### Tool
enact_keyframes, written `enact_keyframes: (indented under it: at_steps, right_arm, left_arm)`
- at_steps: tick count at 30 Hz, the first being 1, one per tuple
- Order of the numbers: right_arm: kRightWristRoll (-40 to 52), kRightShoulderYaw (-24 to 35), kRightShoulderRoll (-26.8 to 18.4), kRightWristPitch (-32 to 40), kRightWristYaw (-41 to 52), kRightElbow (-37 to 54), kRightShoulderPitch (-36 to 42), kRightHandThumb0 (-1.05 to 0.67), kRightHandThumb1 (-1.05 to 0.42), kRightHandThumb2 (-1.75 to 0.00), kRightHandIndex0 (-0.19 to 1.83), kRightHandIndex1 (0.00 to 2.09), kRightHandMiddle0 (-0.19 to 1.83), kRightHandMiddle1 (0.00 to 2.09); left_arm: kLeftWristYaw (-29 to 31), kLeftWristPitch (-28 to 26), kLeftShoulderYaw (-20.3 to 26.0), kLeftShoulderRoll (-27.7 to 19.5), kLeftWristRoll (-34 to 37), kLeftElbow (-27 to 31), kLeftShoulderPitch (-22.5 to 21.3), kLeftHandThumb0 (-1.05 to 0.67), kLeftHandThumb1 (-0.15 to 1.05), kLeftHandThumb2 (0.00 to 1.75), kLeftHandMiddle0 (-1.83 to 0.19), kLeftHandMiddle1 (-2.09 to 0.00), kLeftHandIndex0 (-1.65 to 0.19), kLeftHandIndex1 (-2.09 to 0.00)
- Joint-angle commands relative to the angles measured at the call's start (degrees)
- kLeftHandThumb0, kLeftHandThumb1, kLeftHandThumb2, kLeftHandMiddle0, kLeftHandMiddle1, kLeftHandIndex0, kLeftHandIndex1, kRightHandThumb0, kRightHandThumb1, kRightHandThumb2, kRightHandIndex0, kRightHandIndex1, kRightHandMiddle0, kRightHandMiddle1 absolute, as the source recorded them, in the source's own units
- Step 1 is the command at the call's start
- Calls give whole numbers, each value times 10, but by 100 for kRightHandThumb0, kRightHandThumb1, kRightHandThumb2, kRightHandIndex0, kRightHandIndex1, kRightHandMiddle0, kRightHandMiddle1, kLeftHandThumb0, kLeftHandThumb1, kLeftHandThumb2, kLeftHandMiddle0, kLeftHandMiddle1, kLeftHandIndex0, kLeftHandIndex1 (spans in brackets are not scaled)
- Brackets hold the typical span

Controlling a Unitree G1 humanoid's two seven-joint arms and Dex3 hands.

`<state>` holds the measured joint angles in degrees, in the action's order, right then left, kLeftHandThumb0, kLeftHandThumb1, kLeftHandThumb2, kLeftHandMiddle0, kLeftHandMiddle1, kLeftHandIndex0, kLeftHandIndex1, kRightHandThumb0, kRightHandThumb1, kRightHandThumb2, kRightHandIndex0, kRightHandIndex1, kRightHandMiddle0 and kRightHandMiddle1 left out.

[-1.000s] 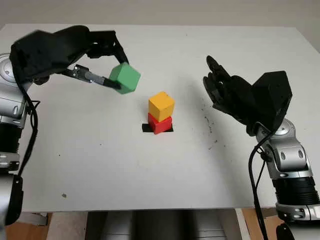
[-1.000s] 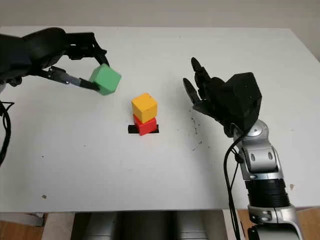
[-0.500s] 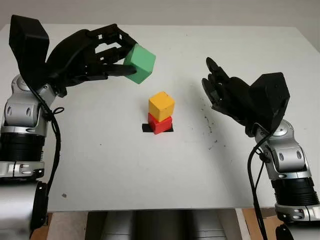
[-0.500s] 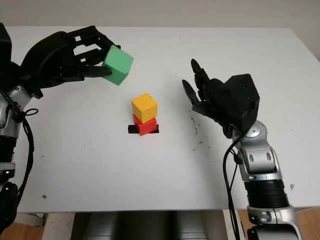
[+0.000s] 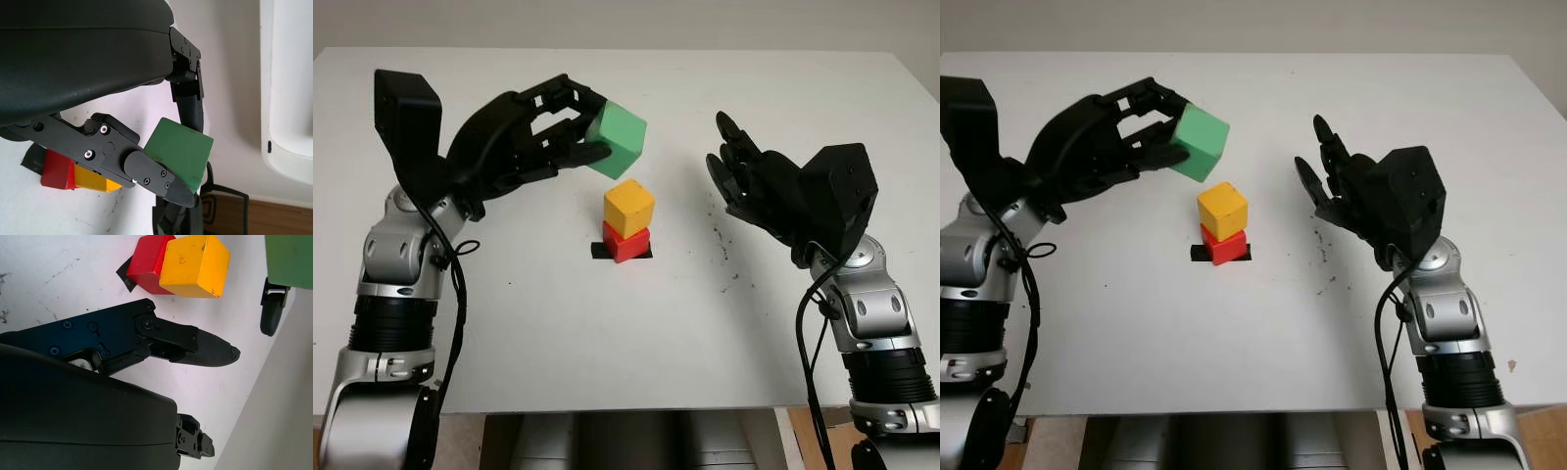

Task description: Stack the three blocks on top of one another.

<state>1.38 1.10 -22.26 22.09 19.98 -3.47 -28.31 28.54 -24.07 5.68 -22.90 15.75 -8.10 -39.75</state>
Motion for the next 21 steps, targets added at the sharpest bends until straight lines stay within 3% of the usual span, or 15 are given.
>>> enact_keyframes:
  at_steps: [1,14,21]
  right_arm:
    - [-3,0,2,-1,-5,3,6,-71,-105,-64,-19,0,-19,0]
    - [-5,1,4,13,-13,11,9,-72,-105,-63,-19,0,-19,0]
    - [0,3,6,-1,-12,8,12,-71,-105,-62,-19,0,-19,0]
  left_arm:
    - [-4,0,-8,5,-5,17,0,-42,94,5,-22,-6,-38,-148]
    - [-17,82,-34,37,-43,-32,3,-44,96,5,-22,-6,-37,-156]
    - [-20,83,-29,58,-32,-60,-11,-43,95,5,-22,-6,-37,-155]
